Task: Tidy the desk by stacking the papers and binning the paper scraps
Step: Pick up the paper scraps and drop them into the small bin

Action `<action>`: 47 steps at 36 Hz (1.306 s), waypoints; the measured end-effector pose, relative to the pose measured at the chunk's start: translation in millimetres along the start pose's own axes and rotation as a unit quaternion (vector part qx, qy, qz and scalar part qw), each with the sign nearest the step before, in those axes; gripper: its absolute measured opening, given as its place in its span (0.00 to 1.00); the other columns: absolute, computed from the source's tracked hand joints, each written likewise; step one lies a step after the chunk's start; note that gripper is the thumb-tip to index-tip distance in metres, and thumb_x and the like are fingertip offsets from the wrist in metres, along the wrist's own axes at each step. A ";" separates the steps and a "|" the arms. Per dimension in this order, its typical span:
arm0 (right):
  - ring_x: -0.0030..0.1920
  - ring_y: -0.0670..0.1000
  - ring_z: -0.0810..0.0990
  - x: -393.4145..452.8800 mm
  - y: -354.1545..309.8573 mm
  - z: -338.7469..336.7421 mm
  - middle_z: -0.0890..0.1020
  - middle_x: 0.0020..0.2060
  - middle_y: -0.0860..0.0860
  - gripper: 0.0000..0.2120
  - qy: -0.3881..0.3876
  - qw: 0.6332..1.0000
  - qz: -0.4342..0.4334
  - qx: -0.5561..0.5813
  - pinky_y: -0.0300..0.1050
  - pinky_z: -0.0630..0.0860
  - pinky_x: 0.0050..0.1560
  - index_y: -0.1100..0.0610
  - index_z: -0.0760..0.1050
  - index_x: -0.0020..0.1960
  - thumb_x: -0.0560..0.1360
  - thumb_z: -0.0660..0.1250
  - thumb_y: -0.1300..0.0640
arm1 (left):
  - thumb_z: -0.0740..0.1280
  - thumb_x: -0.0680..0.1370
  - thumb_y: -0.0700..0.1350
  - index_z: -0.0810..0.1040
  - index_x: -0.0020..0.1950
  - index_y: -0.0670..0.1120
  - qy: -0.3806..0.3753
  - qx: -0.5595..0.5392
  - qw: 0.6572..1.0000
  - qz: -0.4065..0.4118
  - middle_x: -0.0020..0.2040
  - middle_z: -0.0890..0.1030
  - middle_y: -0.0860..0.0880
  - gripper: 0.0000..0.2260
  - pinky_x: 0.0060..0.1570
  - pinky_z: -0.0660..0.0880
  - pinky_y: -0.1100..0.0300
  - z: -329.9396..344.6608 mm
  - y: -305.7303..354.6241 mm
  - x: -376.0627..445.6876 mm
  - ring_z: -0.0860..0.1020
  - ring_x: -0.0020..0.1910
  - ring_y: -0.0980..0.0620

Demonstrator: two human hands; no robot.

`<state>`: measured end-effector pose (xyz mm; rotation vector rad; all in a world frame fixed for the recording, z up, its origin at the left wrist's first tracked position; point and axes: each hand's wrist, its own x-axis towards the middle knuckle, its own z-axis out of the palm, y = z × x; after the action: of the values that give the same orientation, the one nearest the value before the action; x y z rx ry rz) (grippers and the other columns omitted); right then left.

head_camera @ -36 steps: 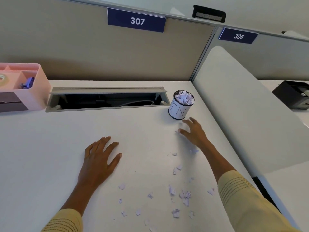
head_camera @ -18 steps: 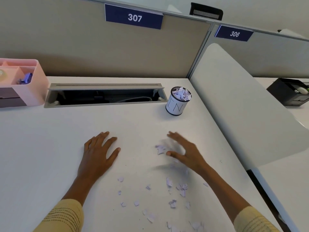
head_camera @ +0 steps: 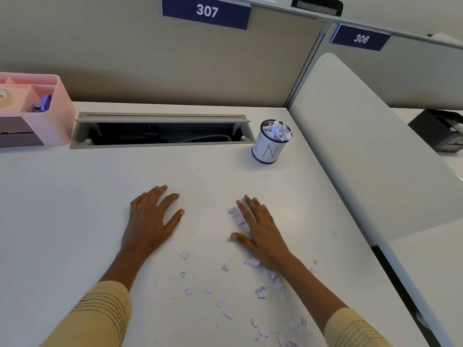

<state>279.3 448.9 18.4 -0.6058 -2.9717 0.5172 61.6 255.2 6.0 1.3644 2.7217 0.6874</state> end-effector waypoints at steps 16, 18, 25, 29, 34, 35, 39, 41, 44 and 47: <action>0.77 0.52 0.48 -81.5 -1.0 -6.2 0.49 0.78 0.50 0.46 -0.048 0.989 -0.141 0.025 0.56 0.53 0.75 0.49 0.52 0.77 0.68 0.65 0.30 | 0.54 0.77 0.61 0.77 0.64 0.49 -0.008 0.011 1.000 0.001 0.69 0.72 0.45 0.25 0.69 0.58 0.49 -1.2 0.9 0.2 0.69 0.69 0.45; 0.76 0.52 0.54 -77.2 -2.0 -1.8 0.53 0.77 0.51 0.44 -0.012 0.990 -0.140 -0.023 0.55 0.56 0.73 0.47 0.54 0.77 0.68 0.63 0.28 | 0.54 0.77 0.61 0.76 0.64 0.49 -0.011 0.012 1.000 -0.001 0.69 0.72 0.45 0.25 0.69 0.58 0.49 -1.2 0.8 0.4 0.68 0.69 0.45; 0.43 0.52 0.74 -22.7 -3.7 -1.7 0.76 0.46 0.52 0.14 0.127 0.977 -0.128 -0.114 0.44 0.72 0.39 0.53 0.76 0.51 0.77 0.61 0.43 | 0.54 0.77 0.61 0.76 0.65 0.49 -0.014 0.006 1.000 0.000 0.69 0.72 0.45 0.25 0.69 0.57 0.49 -1.1 0.4 0.6 0.68 0.70 0.45; 0.28 0.51 0.72 0.4 11.6 0.3 0.72 0.31 0.50 0.11 0.191 0.970 -0.073 -0.133 0.42 0.66 0.21 0.57 0.72 0.38 0.77 0.61 0.52 | 0.54 0.77 0.61 0.76 0.64 0.49 -0.011 0.005 1.000 0.002 0.69 0.72 0.45 0.25 0.68 0.58 0.49 -1.3 0.3 0.7 0.68 0.70 0.45; 0.25 0.53 0.73 20.2 23.2 -12.0 0.74 0.25 0.50 0.14 0.154 0.987 0.051 -0.004 0.41 0.70 0.27 0.55 0.68 0.32 0.75 0.62 0.52 | 0.54 0.77 0.61 0.77 0.64 0.49 -0.012 0.002 1.000 0.000 0.69 0.72 0.45 0.25 0.68 0.59 0.48 -1.3 0.5 1.1 0.68 0.70 0.45; 0.24 0.50 0.73 26.1 22.0 -20.6 0.74 0.24 0.49 0.16 0.129 0.983 0.117 0.055 0.40 0.70 0.28 0.53 0.68 0.30 0.75 0.64 0.52 | 0.54 0.77 0.61 0.77 0.64 0.49 -0.011 0.001 1.000 0.000 0.69 0.72 0.45 0.25 0.68 0.59 0.48 -1.5 0.6 1.0 0.68 0.69 0.45; 0.21 0.49 0.65 56.3 31.8 -67.1 0.71 0.24 0.52 0.16 0.037 0.859 0.329 0.391 0.36 0.58 0.23 0.56 0.71 0.29 0.72 0.71 0.53 | 0.54 0.76 0.61 0.77 0.64 0.49 -0.013 0.003 1.000 -0.001 0.68 0.72 0.45 0.25 0.68 0.59 0.49 -2.3 1.2 0.9 0.69 0.69 0.45; 0.22 0.49 0.66 72.3 41.2 -95.7 0.71 0.28 0.55 0.10 -0.009 0.763 0.388 0.517 0.34 0.57 0.22 0.58 0.74 0.39 0.72 0.71 0.54 | 0.54 0.77 0.61 0.77 0.64 0.49 -0.014 0.001 1.000 -0.002 0.69 0.72 0.45 0.24 0.68 0.59 0.49 -1.9 1.2 0.8 0.68 0.69 0.45; 0.23 0.46 0.72 96.7 51.1 -137.1 0.75 0.28 0.53 0.11 -0.041 0.663 0.402 0.630 0.30 0.64 0.18 0.57 0.72 0.38 0.73 0.70 0.53 | 0.55 0.77 0.61 0.77 0.64 0.49 -0.016 -0.003 1.000 -0.004 0.68 0.73 0.45 0.24 0.68 0.59 0.49 -1.2 0.4 0.8 0.69 0.69 0.45; 0.26 0.47 0.75 122.1 60.1 -172.7 0.75 0.31 0.53 0.11 -0.028 0.645 0.386 0.659 0.33 0.66 0.18 0.58 0.72 0.41 0.73 0.71 0.53 | 0.54 0.77 0.61 0.77 0.64 0.49 -0.023 -0.003 1.000 -0.007 0.68 0.73 0.45 0.24 0.68 0.59 0.49 -0.6 -0.2 0.3 0.69 0.69 0.46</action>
<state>211.3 602.5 160.3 -1.4339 -1.3234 2.3110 61.1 255.1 6.5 1.3417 2.6893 0.6530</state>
